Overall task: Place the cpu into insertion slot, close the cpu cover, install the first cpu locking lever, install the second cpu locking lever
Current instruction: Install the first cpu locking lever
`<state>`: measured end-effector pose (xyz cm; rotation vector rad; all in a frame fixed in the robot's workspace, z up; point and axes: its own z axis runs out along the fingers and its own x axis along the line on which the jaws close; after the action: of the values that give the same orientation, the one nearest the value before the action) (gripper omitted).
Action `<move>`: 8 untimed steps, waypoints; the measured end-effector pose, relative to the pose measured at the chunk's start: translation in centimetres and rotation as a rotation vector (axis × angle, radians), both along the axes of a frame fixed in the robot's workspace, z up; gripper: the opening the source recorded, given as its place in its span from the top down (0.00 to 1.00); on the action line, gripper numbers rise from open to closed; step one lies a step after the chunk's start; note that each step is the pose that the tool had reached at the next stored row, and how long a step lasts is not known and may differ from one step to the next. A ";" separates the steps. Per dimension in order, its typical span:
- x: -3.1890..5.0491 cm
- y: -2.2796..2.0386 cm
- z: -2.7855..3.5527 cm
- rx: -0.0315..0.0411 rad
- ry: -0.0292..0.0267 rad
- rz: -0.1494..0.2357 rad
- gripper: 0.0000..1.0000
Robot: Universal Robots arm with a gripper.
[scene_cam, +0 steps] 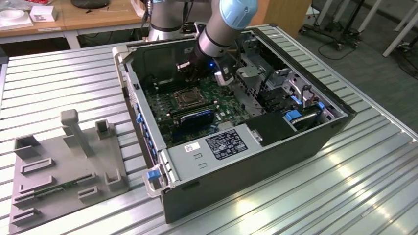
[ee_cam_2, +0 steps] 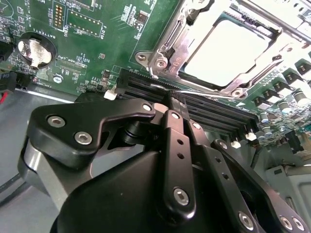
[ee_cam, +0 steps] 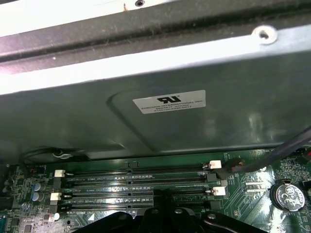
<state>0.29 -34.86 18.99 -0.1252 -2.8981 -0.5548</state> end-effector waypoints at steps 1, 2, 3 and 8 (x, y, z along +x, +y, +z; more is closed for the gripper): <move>0.01 0.00 -0.01 -0.0001 0.0000 0.000 0.89; 0.02 0.00 -0.01 -0.0005 0.0000 0.000 0.89; 0.03 0.00 -0.01 -0.0011 -0.0001 0.000 0.89; 0.10 -0.03 -0.01 -0.0059 -0.0001 0.000 0.89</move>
<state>0.40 -34.89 18.98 -0.1262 -2.9000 -0.5463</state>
